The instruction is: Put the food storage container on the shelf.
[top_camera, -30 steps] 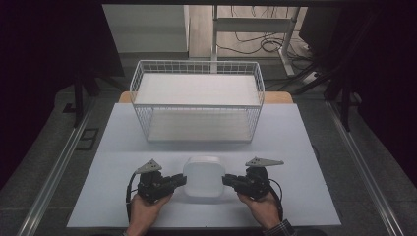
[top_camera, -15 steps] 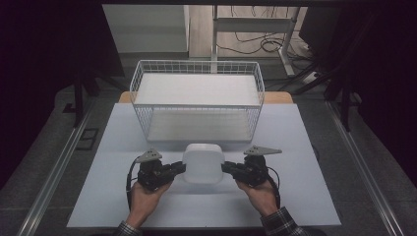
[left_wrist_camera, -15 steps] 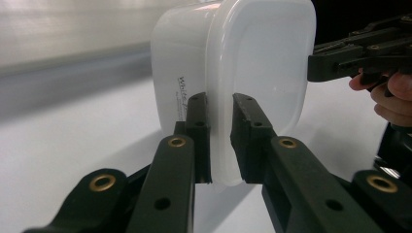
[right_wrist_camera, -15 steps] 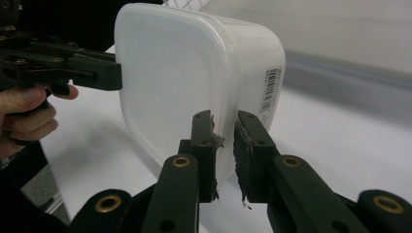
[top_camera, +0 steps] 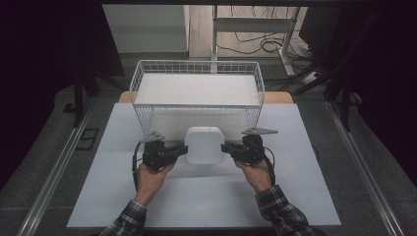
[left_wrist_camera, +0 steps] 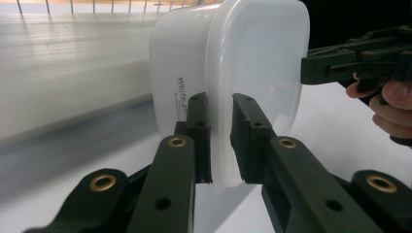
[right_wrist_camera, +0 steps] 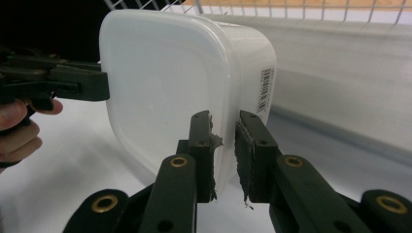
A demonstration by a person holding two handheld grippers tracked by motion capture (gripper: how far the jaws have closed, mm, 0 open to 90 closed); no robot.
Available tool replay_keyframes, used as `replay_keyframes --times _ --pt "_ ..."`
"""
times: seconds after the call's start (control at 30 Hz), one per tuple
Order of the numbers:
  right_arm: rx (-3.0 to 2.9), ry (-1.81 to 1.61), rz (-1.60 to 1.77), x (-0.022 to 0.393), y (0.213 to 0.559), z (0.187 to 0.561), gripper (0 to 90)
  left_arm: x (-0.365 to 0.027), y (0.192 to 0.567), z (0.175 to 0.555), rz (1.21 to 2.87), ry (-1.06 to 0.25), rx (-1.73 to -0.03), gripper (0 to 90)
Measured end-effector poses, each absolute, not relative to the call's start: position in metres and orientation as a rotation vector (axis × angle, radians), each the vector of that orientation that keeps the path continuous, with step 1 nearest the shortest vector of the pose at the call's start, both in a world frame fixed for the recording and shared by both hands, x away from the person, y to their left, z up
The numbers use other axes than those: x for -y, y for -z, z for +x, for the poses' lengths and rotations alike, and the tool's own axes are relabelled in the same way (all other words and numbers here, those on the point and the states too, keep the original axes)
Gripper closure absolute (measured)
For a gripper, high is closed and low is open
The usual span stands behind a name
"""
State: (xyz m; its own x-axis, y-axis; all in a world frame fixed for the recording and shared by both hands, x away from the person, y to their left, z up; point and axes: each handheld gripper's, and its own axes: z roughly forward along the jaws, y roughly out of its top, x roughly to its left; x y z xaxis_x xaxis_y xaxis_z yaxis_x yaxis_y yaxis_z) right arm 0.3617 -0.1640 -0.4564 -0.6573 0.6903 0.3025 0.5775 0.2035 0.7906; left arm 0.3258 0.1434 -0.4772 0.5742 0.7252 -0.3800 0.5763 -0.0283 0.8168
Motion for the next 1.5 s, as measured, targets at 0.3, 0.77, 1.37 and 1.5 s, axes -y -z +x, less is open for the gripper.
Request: replay_keyframes --times 0.3,0.77,1.37,1.5 --pt "-2.315 -1.429 1.293 0.157 0.461 0.395 76.1 -0.144 0.482 0.354 1.698 -0.166 -1.116 79.3" --pt "-2.322 -1.396 1.345 0.15 0.474 0.418 75.8 -0.145 0.499 0.377 1.671 -0.15 -1.2 77.8" --pt "-2.238 -1.363 1.31 0.141 0.475 0.431 66.2 -0.141 0.497 0.396 1.707 -0.306 -1.2 61.0" --pt "-2.198 -1.368 1.343 0.141 0.475 0.436 64.3 -0.138 0.494 0.404 1.701 -0.354 -1.218 57.0"
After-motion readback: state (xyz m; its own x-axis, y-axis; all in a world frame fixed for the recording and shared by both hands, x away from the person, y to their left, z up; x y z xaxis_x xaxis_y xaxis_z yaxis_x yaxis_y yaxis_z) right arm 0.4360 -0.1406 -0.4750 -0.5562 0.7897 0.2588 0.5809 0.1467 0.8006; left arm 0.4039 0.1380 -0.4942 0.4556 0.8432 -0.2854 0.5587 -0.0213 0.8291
